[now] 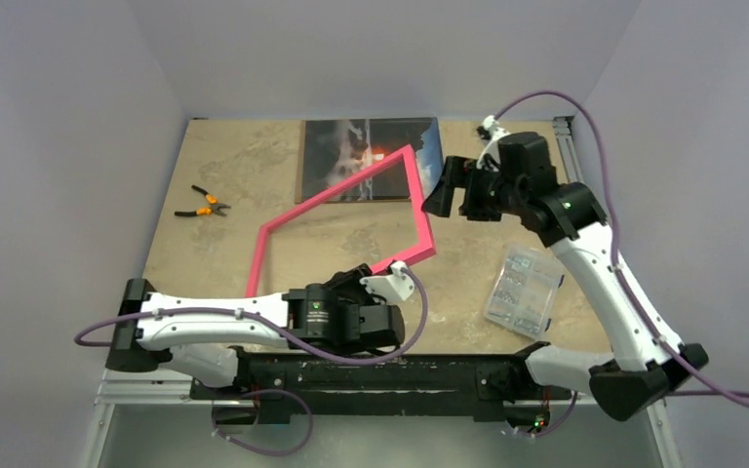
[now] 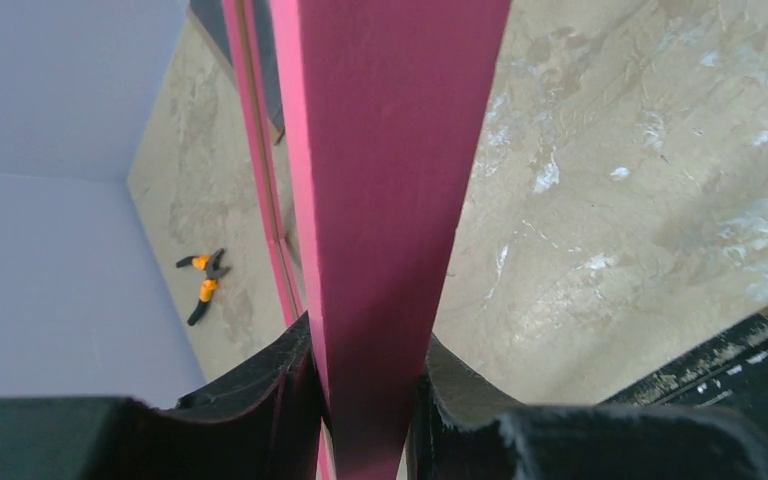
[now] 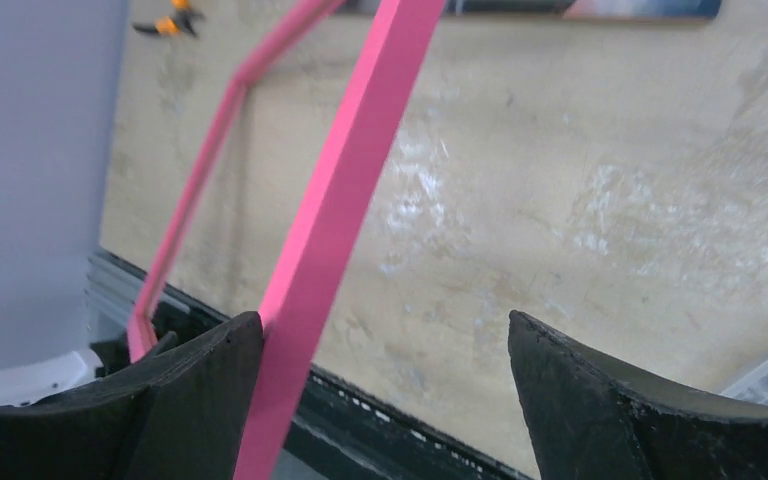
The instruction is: Put the photo into the frame
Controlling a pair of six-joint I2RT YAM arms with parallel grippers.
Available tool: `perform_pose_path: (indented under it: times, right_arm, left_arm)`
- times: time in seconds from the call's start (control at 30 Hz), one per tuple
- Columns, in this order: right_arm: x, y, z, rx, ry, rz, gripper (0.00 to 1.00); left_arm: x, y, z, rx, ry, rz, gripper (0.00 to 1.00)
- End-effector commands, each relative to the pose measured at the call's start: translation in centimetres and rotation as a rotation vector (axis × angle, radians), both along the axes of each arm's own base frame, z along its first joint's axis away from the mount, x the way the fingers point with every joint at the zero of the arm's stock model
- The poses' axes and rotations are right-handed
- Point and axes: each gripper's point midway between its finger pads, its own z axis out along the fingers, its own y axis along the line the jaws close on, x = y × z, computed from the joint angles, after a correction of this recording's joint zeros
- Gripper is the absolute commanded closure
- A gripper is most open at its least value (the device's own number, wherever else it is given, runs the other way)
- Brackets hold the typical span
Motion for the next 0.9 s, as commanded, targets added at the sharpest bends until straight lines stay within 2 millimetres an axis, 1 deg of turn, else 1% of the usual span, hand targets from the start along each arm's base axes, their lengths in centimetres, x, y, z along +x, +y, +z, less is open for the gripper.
perform_pose_path:
  times: [0.0,0.1,0.2,0.23,0.3,0.43,0.53,0.67,0.77,0.87]
  right_arm:
    - [1.3,-1.8,4.5,0.076,-0.204,-0.045,0.12]
    - [1.2,-2.3,6.0,0.089,-0.287,-0.043,0.12]
    - [0.5,-2.2,8.5,0.143,-0.429,-0.001,0.11]
    - [0.0,-2.3,8.9,0.156,-0.467,0.006,0.09]
    - [-0.2,-2.3,9.7,0.163,-0.509,0.018,0.08]
    - [-0.5,-1.3,9.6,0.177,-0.493,0.087,0.08]
    - [-0.4,-0.9,9.3,0.187,-0.488,0.105,0.08]
    - [-0.5,-0.3,9.2,0.209,-0.499,0.142,0.09]
    - [-0.3,-0.2,8.5,0.188,-0.505,0.163,0.08]
    - [0.1,-0.2,7.4,0.174,-0.488,0.172,0.08]
  left_arm:
    - [-1.2,-3.9,3.5,-0.430,0.180,-0.055,1.00]
    - [-1.3,-3.9,5.2,-0.538,0.235,-0.099,1.00]
    - [-1.4,-3.7,7.3,-0.632,0.263,-0.146,1.00]
    - [-1.6,-3.7,8.0,-0.661,0.272,-0.166,1.00]
    - [-1.8,-3.3,9.7,-0.723,0.274,-0.197,1.00]
    - [-2.3,-2.4,13.0,-0.822,0.256,-0.246,1.00]
    - [-2.5,-1.4,14.8,-0.862,0.241,-0.255,1.00]
    - [-2.5,0.3,16.1,-0.895,0.225,-0.231,1.00]
    - [-2.8,1.3,17.1,-0.941,0.214,-0.239,1.00]
    - [-3.2,1.8,17.9,-0.998,0.202,-0.276,1.00]
